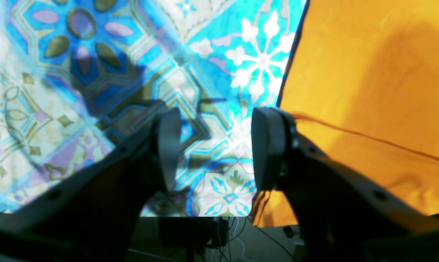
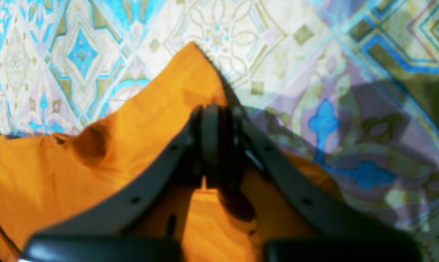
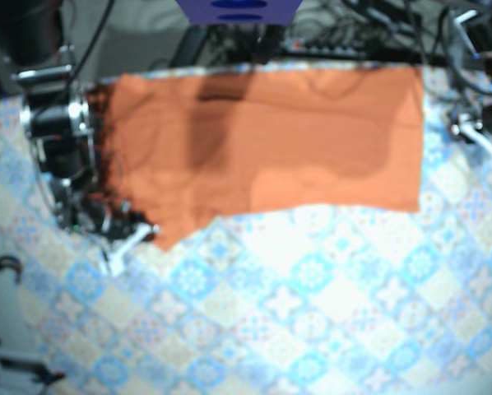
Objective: Fold the T-shirt properly
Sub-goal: 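Close both grippers on the orange shirt's side edges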
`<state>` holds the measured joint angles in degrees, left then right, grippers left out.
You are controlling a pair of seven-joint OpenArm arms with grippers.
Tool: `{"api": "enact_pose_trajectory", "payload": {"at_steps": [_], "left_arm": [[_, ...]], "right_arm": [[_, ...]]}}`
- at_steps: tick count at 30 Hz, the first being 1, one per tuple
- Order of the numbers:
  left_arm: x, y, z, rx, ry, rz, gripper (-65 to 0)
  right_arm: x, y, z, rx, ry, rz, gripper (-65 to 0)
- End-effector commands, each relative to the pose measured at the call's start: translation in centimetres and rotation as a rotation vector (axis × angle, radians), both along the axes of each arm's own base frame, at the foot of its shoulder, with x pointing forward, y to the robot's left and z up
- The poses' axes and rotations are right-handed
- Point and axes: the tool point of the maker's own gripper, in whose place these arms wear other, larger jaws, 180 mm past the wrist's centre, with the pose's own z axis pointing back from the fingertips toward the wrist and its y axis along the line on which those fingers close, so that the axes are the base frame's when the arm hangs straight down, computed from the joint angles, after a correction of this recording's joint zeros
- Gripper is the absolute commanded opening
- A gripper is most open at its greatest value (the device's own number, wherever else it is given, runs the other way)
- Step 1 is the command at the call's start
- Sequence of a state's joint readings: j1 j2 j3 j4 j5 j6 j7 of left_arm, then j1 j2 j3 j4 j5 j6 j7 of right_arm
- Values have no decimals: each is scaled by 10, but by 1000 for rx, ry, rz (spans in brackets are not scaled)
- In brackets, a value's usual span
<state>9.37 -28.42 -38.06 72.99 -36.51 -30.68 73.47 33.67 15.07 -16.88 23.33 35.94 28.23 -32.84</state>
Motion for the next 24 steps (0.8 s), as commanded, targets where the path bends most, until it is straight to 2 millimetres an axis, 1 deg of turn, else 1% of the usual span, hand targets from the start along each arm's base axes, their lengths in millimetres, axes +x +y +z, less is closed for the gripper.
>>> {"api": "enact_pose_trajectory", "payload": {"at_steps": [1,5,8,10,12,13,17,20,22,24], "left_arm": [[10,10,14,29,-38,-5,-350],[13,9,14,25,-47,0,-350],[29,1,17,5,-87,9,-349],[33,0,17,0,-97,12,-349],[49,-3,22,-16,-132,18,-349],[55,-8,18,-46,-136,31,-350],[71,-15,-2,-171,-120,109,-350],[89,-20,-10,-237,-148,162,-350],[95,-23,-17,-279,-153,198,-350],[105,-25,-19,-316,-165,227,-350]], "right_arm": [[11,-1,11,-10,-23,16,-626],[4,4,5,-49,-10,72,-648],[4,6,3,-57,-17,82,-648],[2,5,1,-56,-12,81,-648],[1,5,1,-56,-11,81,-648],[1,5,1,-56,-11,81,-648],[1,5,1,-57,-8,82,-648],[1,5,1,-57,-8,82,-648],[1,5,1,-57,-7,83,-648],[0,5,1,-57,-5,84,-648]]}}
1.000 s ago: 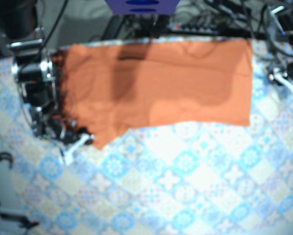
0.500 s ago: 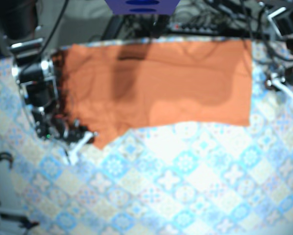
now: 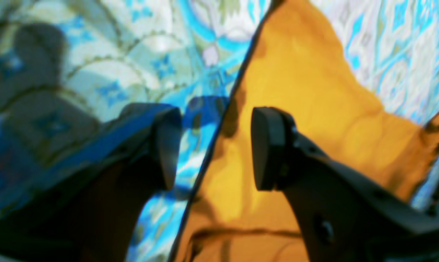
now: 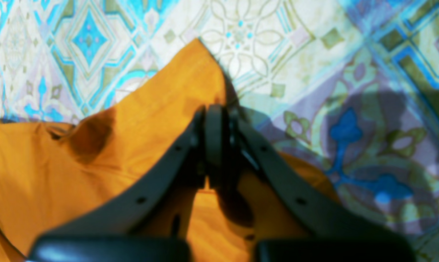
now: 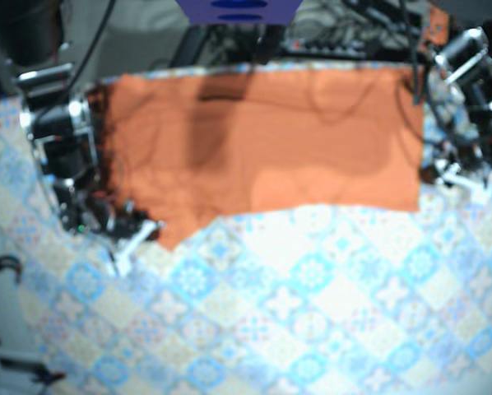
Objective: Fold the T-shirt properly
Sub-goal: 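Close both grippers on the orange shirt's side edges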
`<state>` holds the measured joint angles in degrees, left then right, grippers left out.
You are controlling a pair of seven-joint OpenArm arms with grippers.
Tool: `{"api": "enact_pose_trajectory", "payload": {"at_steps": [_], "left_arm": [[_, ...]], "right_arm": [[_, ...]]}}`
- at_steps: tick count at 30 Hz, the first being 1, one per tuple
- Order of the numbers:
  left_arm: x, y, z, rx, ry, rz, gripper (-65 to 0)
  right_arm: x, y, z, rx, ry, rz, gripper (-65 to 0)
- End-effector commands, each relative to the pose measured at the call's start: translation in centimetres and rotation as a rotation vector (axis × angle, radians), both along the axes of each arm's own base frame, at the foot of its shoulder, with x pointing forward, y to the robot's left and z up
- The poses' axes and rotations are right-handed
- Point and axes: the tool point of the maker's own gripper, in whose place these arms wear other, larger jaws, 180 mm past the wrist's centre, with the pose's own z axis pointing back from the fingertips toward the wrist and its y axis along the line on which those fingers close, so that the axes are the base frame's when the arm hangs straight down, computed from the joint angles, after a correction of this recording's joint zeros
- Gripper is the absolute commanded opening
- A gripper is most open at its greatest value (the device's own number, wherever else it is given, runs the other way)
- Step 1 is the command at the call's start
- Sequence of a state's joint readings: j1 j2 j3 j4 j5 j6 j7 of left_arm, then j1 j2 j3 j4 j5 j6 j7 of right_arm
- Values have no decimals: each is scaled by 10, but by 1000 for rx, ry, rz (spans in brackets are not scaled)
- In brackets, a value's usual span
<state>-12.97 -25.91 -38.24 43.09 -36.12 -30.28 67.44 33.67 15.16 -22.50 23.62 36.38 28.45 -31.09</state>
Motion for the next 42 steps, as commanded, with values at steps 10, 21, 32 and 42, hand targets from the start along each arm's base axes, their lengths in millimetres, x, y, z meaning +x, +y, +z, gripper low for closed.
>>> {"api": "enact_pose_trajectory", "payload": {"at_steps": [10,21,32,42], "left_arm": [[36,13,17,-10,-70,72,-350],[48,17,21,3,-95,122,-350],[59,20,24,15,-154,164,-350],[88,-5,11,-114,-173,255,-350]], "right_arm": [[4,-4,5,-19,2,16,-648],[4,-4,5,-19,2,16,-648],[2,-3,3,-20,6,18,-648],[2,-3,3,-20,5,18,-648]]}}
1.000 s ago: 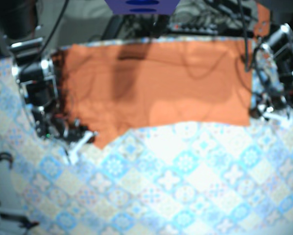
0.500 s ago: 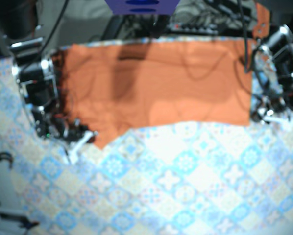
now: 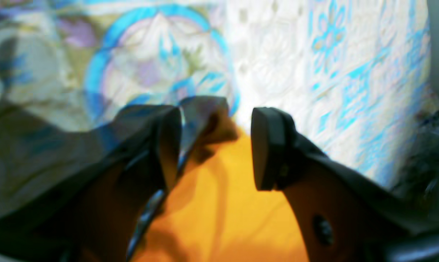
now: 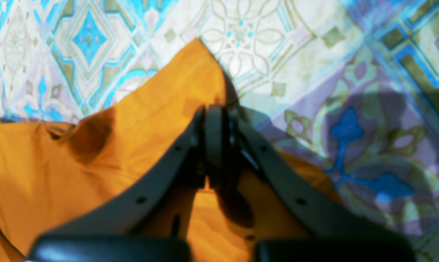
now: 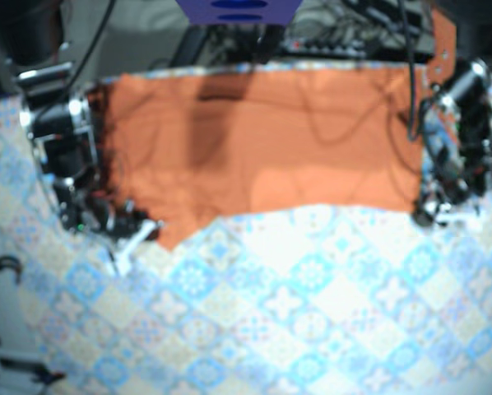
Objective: Fold the T-shirt properly
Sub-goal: 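Close both grippers on the orange shirt's side edges, then lift the hem half with both grippers and fold it toward the shoulders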
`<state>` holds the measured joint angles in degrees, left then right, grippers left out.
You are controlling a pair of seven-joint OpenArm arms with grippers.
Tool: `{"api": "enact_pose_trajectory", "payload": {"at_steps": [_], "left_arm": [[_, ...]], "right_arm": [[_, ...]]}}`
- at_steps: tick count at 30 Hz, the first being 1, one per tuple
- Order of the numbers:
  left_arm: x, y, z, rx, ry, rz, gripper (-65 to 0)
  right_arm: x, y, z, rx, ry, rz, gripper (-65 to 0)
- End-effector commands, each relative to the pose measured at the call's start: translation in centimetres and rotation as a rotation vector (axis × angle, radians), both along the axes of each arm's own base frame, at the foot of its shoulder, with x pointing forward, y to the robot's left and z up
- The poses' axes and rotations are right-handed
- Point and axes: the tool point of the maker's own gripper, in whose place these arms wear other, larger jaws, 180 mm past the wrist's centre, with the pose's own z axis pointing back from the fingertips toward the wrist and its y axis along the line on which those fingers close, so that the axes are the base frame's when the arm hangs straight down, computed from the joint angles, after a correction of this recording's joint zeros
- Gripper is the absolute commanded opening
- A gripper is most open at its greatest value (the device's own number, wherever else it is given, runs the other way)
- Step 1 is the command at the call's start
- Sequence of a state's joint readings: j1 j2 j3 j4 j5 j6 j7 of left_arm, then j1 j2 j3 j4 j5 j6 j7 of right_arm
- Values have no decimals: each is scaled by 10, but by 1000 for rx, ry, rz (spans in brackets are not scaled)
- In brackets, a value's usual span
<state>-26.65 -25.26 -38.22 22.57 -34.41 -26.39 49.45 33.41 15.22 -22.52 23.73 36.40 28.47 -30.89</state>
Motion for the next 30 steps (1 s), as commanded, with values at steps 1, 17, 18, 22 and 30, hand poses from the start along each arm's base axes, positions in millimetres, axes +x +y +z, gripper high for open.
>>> {"api": "enact_pose_trajectory", "payload": {"at_steps": [1,17,18,22,30], "left_arm": [[12,4,11,1,-29,6,-350],[-11,-17,-19,-4,70,-31,-352],[-13,-17,-20,-1,72,-33,-352],[-13,-17,-21,0,73,-33,-424],[-17,-11,-25,-1,116,11,-650]], "right_arm": [[4,-3,5,-20,5,19,-648],[4,-3,5,-20,5,19,-648],[4,-3,5,-20,5,19,-648],[4,-3,4,-21,5,18,-648],[4,-2,4,-19,5,19,-648]]}}
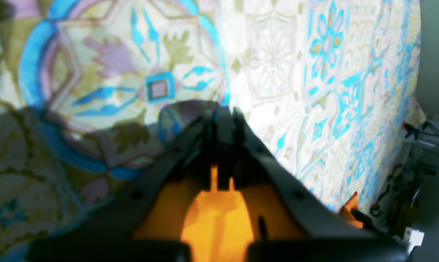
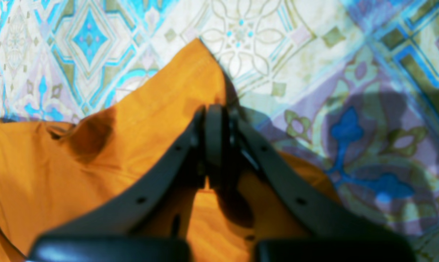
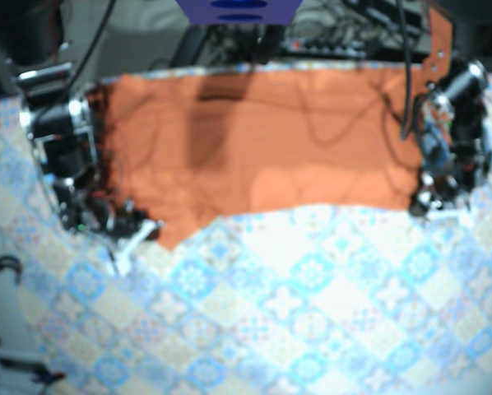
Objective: Fold the T-shirt properly
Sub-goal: 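Lift the hem half with both grippers and fold it toward the shoulders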
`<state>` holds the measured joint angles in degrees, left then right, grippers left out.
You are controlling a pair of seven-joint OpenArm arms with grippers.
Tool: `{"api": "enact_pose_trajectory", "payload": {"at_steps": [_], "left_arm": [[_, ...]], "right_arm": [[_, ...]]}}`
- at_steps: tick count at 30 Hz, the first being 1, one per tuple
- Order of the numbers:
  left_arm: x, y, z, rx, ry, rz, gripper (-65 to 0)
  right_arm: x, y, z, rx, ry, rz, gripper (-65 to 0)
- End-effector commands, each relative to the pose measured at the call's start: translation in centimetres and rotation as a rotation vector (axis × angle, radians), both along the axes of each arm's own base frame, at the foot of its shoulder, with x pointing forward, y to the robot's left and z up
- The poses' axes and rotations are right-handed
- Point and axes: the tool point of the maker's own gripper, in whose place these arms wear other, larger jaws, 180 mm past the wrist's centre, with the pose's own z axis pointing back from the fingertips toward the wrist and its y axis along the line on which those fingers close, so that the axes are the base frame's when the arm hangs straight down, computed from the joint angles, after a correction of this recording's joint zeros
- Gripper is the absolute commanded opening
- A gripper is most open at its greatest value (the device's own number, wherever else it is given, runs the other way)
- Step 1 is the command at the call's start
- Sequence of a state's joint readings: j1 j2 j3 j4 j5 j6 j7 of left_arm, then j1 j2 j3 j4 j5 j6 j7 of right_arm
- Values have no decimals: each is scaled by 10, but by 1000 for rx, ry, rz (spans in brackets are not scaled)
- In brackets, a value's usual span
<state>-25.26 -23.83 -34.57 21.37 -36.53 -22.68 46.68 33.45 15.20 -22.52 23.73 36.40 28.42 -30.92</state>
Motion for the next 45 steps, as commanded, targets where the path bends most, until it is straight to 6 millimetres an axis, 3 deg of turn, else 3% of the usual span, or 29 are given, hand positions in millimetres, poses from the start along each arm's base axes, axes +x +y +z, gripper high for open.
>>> {"api": "enact_pose_trajectory", "payload": {"at_steps": [1,11,19,27,31,33,35,37,45], "left_arm": [[-6,2,-3,12,53,-25,-650],[-9,10,1,45,47,-36,-650],[-13,16,31,187,19,-182,-650],[-15,19,38,243,30,-243,-650],[-13,21,43,268,19,-258,-650],[-7,18,49,296,7,-287,-650],[-5,23,56,330,4,-310,-650],[-4,21,57,332,7,-324,-650],[-8,21,57,344,10,-367,-650]], "right_arm": [[3,-2,4,-19,6,19,-648],[5,-2,5,-18,0,18,-648],[2,6,11,-20,-44,59,-648],[-6,3,7,-26,-31,64,-648],[-3,-10,12,-47,-47,57,-648],[5,-7,23,-48,-88,75,-648],[1,-17,25,-67,-100,79,-648],[5,-13,35,-67,-133,97,-648],[-3,-29,31,-92,-128,90,-648]]}}
